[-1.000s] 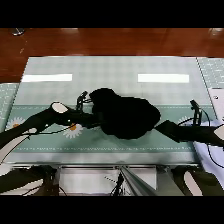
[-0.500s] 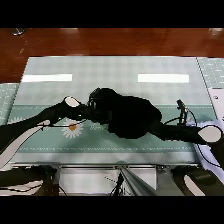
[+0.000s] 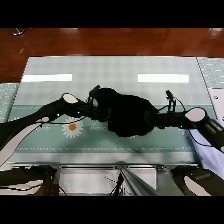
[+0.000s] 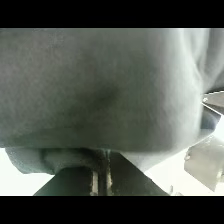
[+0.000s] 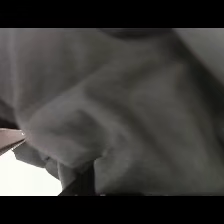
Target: Fold the shirts.
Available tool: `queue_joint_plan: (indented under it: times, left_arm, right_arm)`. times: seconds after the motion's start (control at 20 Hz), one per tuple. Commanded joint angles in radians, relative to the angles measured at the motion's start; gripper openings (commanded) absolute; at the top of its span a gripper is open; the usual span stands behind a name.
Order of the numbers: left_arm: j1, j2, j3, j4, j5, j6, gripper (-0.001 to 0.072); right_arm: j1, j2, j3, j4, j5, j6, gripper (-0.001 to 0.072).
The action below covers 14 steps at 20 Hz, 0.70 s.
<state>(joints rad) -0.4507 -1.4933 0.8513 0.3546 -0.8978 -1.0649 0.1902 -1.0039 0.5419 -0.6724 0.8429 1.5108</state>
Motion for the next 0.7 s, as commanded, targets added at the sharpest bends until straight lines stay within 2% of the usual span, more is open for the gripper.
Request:
queue_joint_plan:
  times: [0.0, 0.15, 0.3, 0.4, 0.5, 0.65]
  left_arm:
    - [0.097, 0.04, 0.101, -0.072, -0.062, 0.006, 0.0025]
    - [0.228, 0.136, 0.393, -0.12, -0.085, -0.015, 0.0025]
    - [0.354, 0.235, 0.714, -0.068, -0.142, -0.06, 0.0024]
    - [0.438, 0.312, 0.894, 0.111, -0.187, -0.147, 0.0024]
    - [0.514, 0.402, 1.023, 0.295, -0.282, -0.244, 0.0024]
    - [0.579, 0.58, 1.092, 0.5, -0.365, -0.246, 0.0025]
  right_arm:
    - [-0.035, -0.04, 0.237, -0.052, 0.114, -0.066, 0.0021]
    - [-0.132, -0.04, 0.683, -0.07, 0.222, -0.041, 0.0021]
    - [-0.19, -0.04, 1.167, -0.093, 0.383, -0.039, 0.0021]
    - [-0.195, -0.039, 1.452, -0.175, 0.559, -0.024, 0.0021]
    - [-0.195, -0.023, 1.628, -0.242, 0.692, -0.008, 0.0021]
    - [-0.195, 0.095, 1.641, -0.375, 0.775, 0.0, 0.0021]
